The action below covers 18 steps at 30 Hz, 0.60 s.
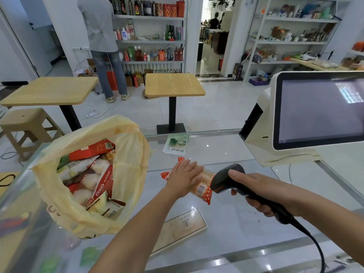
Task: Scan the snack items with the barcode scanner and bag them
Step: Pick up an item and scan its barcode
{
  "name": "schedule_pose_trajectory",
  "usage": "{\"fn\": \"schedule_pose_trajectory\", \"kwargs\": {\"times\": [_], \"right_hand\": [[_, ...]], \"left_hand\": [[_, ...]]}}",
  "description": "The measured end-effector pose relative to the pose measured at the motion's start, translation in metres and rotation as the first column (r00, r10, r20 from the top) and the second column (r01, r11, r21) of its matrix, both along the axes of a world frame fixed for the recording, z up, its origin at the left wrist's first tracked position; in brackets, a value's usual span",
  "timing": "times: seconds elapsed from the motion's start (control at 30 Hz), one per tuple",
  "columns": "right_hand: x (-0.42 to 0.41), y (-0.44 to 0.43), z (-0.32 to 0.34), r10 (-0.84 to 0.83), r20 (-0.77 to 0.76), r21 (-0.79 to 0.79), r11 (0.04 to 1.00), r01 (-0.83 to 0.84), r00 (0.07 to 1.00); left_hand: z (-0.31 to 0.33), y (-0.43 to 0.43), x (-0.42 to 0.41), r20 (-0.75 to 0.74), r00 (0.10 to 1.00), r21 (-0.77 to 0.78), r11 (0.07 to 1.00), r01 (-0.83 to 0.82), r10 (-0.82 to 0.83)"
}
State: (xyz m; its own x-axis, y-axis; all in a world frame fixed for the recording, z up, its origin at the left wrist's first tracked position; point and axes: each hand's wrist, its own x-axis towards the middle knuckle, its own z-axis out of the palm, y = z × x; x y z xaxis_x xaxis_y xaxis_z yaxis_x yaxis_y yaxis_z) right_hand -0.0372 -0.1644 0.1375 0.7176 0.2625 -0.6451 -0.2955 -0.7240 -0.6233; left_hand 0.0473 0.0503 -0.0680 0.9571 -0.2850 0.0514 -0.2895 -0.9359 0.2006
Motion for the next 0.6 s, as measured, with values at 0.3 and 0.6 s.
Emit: {"fn": "schedule_pose_trajectory", "kwargs": {"times": [0.3,0.6], "right_hand": [[0.011,0.016,0.005,0.083,0.011,-0.056,0.995,-0.082,0.997],[0.009,0.021,0.009,0.095,0.022,-0.103,0.990,-0.093,0.995]], "left_hand": [[-0.002,-0.001,0.001,0.032,0.999,-0.025,1.000,-0.018,0.019],[-0.006,-0.001,0.002,0.056,0.998,-0.038,0.999,-0.014,0.016]]}}
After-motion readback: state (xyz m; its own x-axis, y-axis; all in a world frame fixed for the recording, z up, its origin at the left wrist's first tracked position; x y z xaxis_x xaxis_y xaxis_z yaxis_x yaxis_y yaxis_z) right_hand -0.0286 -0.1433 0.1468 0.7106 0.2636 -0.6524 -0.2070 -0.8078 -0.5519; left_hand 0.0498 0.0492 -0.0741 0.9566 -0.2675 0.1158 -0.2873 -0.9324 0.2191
